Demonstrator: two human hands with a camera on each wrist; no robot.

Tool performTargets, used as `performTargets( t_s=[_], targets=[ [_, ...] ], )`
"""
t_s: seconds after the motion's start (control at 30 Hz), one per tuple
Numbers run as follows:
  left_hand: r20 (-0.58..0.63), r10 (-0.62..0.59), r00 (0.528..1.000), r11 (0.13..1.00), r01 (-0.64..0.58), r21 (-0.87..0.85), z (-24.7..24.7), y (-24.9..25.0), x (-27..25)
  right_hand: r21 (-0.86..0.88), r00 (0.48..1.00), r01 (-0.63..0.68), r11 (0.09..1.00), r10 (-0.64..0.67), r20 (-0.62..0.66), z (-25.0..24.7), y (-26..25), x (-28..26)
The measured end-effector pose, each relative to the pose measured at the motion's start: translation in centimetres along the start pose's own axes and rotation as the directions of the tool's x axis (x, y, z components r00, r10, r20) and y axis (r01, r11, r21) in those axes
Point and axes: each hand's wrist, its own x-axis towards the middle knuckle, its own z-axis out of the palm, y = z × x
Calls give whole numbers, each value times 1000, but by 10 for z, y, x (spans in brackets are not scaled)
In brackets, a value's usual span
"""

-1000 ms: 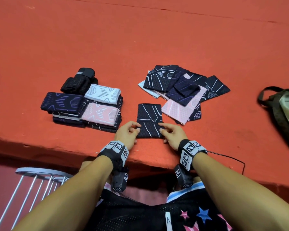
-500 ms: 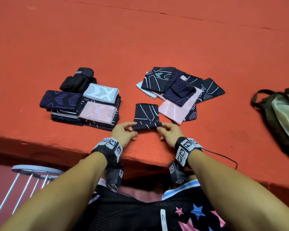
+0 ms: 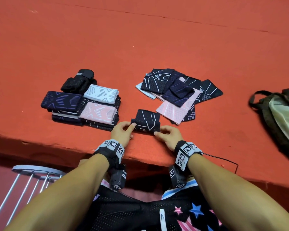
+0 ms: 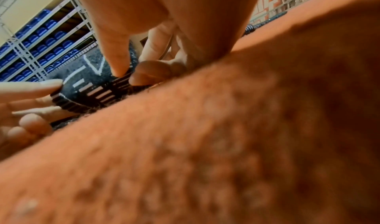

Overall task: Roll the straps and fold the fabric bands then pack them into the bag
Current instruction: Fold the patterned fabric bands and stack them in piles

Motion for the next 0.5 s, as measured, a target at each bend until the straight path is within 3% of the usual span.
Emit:
performTargets(
  t_s=[0.23,0.5],
  targets=[
    [80,13,997,999,-11,-35,-1,1,-1,-7,996,-29,1000,28,-83,1,-4,5],
    [5,31,999,992,-32,118,5,-1,2,-85,991,-61,995,50,-122,1,-6,8]
  ],
)
